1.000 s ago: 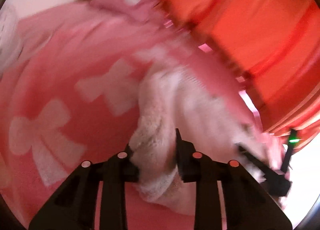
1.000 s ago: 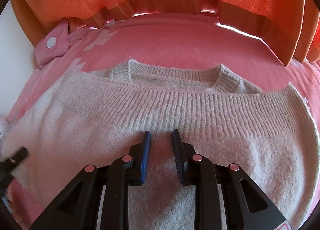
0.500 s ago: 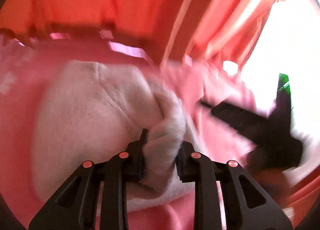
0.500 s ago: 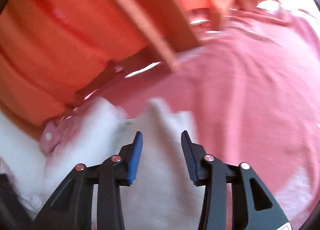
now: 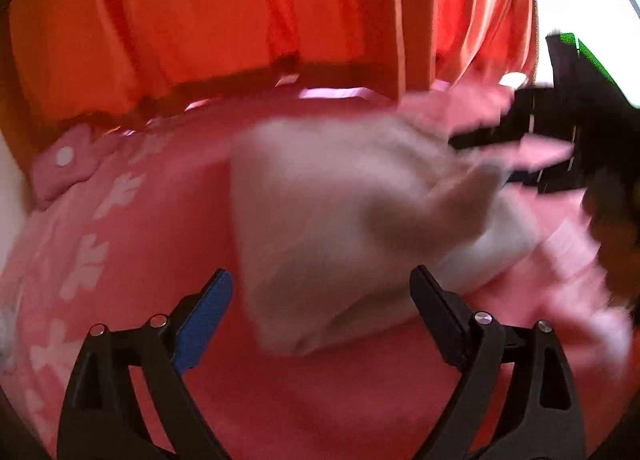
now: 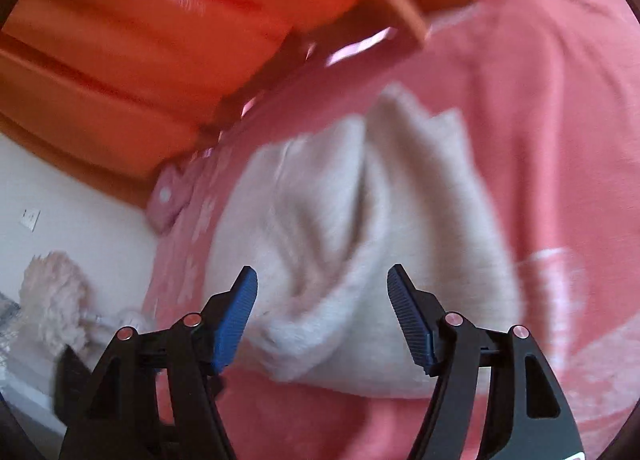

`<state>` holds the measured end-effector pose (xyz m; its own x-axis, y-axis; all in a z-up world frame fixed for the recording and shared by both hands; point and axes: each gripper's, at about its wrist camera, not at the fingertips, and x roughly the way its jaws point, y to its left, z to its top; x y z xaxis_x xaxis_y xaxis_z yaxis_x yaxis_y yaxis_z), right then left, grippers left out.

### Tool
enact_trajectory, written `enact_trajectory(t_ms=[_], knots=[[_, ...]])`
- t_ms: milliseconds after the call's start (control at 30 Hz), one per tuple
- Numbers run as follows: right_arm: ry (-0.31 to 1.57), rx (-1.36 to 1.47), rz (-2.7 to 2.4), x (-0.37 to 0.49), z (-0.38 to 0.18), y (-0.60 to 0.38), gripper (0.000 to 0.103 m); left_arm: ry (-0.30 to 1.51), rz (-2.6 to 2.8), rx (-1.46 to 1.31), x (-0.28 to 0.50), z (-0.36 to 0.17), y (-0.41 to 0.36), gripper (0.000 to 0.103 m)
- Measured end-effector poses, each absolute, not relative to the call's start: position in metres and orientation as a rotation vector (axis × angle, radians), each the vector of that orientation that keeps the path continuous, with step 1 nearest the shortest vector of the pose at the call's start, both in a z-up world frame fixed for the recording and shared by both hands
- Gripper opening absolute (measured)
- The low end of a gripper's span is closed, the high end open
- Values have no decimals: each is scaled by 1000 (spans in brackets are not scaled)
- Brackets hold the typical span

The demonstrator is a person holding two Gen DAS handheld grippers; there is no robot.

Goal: Fold small clothes

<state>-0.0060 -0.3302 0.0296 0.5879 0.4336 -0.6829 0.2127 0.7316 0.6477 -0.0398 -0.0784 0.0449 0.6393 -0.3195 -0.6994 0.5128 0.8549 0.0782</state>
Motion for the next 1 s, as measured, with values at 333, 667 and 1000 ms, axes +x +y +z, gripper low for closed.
enact_trajectory(t_ms=[333, 667, 1000], knots=[[819, 690, 234, 6, 91, -310, 15, 949, -446, 114, -4, 6, -54, 34], [949, 672, -14, -44, -3, -383, 14, 985, -453, 123, -9, -12, -72, 22], [803, 518, -105, -73, 70, -391, 38, 863, -500, 76, -37, 60, -64, 42]])
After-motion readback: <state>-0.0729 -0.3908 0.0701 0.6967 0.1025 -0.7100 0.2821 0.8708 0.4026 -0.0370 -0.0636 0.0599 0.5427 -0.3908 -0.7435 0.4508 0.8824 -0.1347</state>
